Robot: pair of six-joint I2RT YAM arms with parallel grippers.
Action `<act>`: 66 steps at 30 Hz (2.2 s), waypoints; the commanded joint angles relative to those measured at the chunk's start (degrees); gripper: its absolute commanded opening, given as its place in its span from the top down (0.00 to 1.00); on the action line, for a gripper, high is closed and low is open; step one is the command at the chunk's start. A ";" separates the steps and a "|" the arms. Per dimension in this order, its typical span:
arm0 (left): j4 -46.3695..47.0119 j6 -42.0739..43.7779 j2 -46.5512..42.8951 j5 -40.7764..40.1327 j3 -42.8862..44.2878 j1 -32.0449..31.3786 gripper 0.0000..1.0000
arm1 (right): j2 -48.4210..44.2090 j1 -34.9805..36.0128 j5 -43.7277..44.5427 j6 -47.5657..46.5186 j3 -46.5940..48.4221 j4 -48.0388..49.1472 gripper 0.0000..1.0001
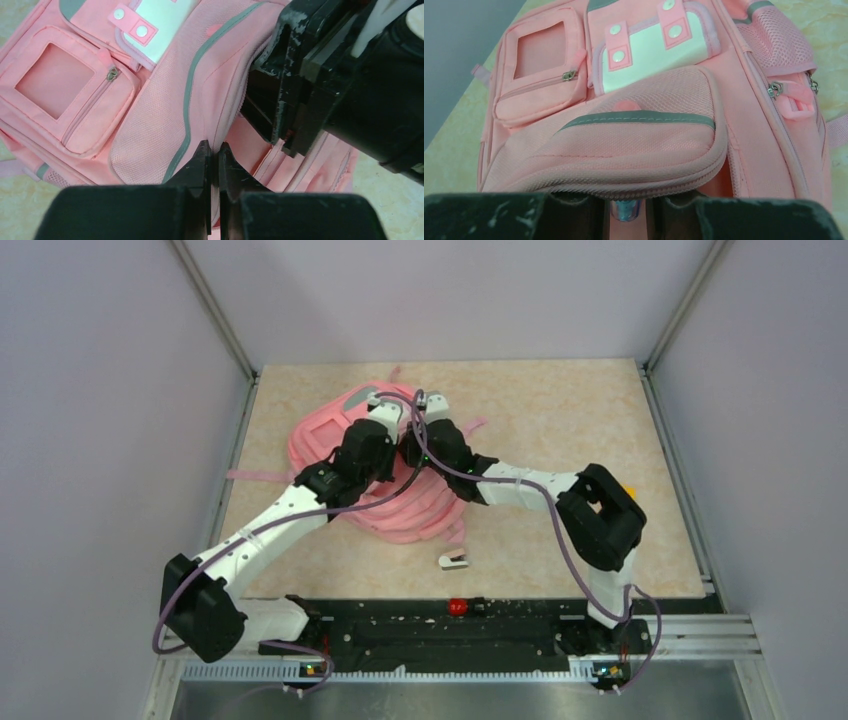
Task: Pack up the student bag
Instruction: Place the stationery in the student bag, then pick up the stationery from the center of the board.
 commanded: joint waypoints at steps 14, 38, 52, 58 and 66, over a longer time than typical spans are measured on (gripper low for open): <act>4.25 -0.31 -3.30 1.79 0.79 -0.97 1.00 | -1.54 -0.41 2.50 -5.89 -2.64 8.82 0.25; 3.28 -0.28 -1.83 0.92 1.31 0.21 1.00 | -44.02 0.33 -26.81 -15.44 -36.13 -18.28 0.17; 3.11 -0.30 -0.22 1.91 1.45 0.27 1.00 | -36.97 8.52 -22.36 -24.49 -39.78 -13.32 0.16; 3.10 -0.32 -0.22 1.96 1.47 0.30 1.00 | -33.69 11.27 -20.90 -29.41 -39.52 -7.43 0.16; 2.99 -0.56 -0.56 2.61 1.53 0.28 1.00 | -31.78 11.49 -23.94 -34.49 -40.00 -1.31 0.16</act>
